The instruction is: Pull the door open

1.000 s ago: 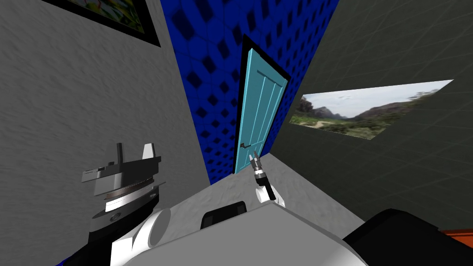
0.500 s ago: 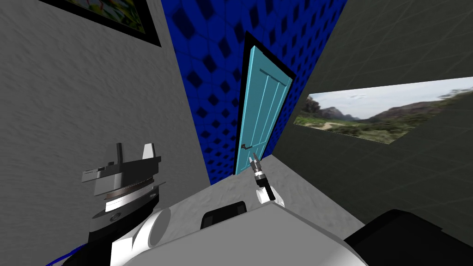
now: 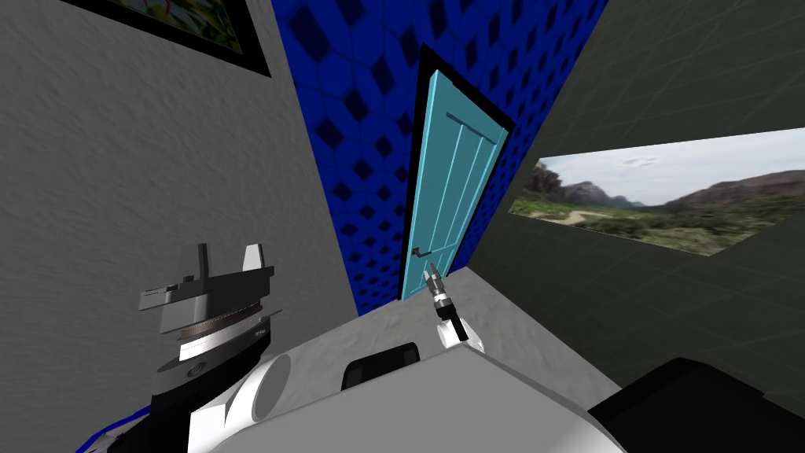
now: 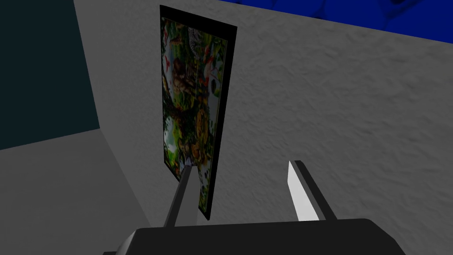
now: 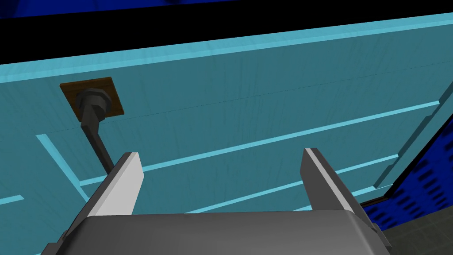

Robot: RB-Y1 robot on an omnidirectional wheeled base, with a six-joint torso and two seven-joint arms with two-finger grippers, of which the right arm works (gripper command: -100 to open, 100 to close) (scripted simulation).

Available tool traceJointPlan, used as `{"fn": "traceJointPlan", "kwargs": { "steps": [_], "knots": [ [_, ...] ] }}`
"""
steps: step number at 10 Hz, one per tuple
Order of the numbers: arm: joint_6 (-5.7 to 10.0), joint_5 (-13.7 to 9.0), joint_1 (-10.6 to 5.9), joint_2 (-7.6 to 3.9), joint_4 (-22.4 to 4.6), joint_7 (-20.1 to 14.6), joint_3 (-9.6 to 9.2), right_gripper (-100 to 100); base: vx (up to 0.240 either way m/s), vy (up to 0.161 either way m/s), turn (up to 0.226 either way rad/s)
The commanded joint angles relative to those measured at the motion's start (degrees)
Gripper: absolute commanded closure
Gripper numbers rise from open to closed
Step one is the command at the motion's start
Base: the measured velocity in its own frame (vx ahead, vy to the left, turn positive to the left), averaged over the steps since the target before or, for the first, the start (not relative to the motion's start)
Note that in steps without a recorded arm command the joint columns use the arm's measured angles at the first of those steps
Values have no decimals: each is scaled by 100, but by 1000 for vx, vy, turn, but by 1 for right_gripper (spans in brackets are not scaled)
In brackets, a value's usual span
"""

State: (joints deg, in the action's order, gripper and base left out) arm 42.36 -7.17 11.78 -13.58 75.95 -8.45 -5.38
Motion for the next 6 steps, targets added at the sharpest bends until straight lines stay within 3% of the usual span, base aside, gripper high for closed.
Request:
{"fn": "traceJointPlan", "kwargs": {
  "steps": [1, 3, 6],
  "knots": [
    [61, 1, -26, -20, -183, -26, -11, -100, 30, -43, 58],
    [177, -2, -161, -105, -590, -108, -38, -100, 43, -67, 119],
    [235, -4, -228, -147, -902, -148, -52, -100, 34, -57, 63]
  ]
}}
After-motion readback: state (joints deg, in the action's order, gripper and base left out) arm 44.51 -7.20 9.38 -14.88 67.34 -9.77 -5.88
